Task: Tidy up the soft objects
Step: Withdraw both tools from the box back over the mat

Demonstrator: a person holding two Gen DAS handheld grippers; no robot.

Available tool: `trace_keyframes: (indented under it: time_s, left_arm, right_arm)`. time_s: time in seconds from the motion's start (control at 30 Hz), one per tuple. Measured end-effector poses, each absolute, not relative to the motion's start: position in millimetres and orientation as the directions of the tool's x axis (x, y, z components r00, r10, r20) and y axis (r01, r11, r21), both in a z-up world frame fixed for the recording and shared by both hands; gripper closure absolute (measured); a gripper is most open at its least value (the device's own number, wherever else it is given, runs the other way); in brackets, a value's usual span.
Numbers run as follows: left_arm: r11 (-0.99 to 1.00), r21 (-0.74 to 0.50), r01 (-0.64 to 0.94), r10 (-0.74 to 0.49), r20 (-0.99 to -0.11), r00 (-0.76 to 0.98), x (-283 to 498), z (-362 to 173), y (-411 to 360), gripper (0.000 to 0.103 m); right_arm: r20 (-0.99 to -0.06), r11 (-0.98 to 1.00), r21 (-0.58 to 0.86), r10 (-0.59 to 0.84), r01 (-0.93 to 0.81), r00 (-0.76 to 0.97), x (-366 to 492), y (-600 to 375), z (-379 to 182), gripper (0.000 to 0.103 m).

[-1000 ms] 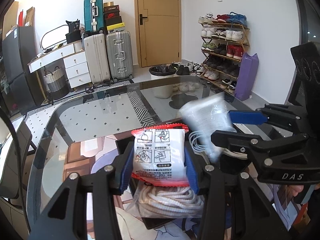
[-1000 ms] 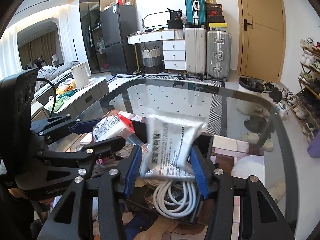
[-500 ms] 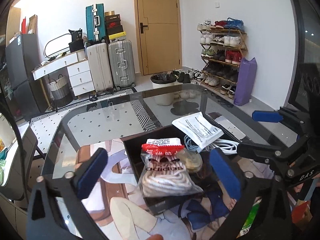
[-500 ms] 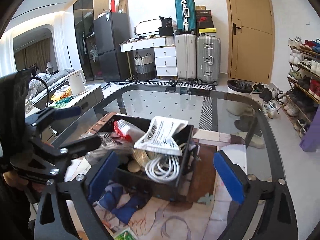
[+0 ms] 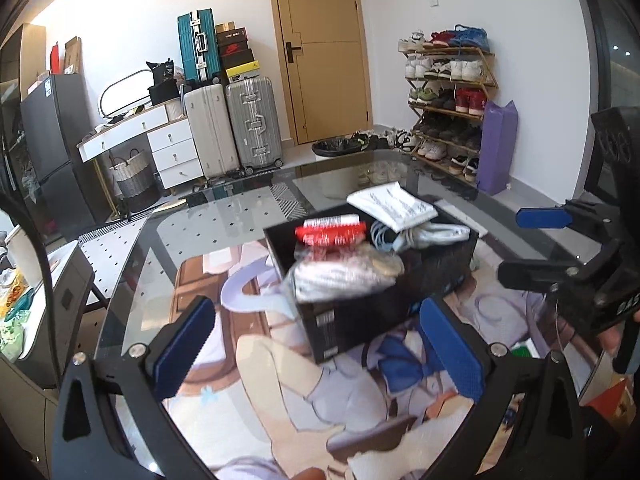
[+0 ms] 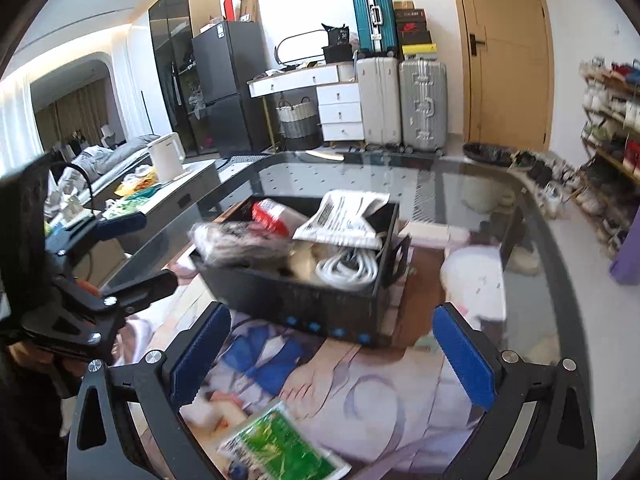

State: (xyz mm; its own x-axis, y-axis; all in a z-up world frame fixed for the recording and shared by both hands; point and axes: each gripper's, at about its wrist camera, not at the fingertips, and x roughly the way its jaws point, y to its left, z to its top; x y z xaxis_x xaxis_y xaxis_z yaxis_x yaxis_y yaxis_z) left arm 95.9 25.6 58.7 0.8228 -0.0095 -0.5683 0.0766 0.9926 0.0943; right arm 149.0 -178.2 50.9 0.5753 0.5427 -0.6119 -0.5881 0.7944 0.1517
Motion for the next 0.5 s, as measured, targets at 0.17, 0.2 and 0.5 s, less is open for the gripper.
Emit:
trace_keyframes:
  time_s: [0.17, 0.2, 0.5]
  left_arm:
    - [0.994, 0.067, 0.086, -0.029, -0.593, 0.805, 87, 46, 24, 0.000]
    - [0.994, 0.063, 0.089, -0.034, -0.597, 0.802, 85, 43, 23, 0.000]
    - [0.986, 0.093, 0.136, -0.051, -0.614, 0.788, 73, 29, 7, 0.000]
  right_arm:
    - [-0.657, 0.777, 0.066, 0.506, -0.626, 0.559, 125, -178, 38, 0.001]
    - [-0.665, 0.771, 0.046, 0.498, -0.635, 0.556, 121, -177, 35, 0.001]
    - [-0.719, 0.716, 0.011, 0.491, -0.698, 0.492, 100, -177, 17, 0.001]
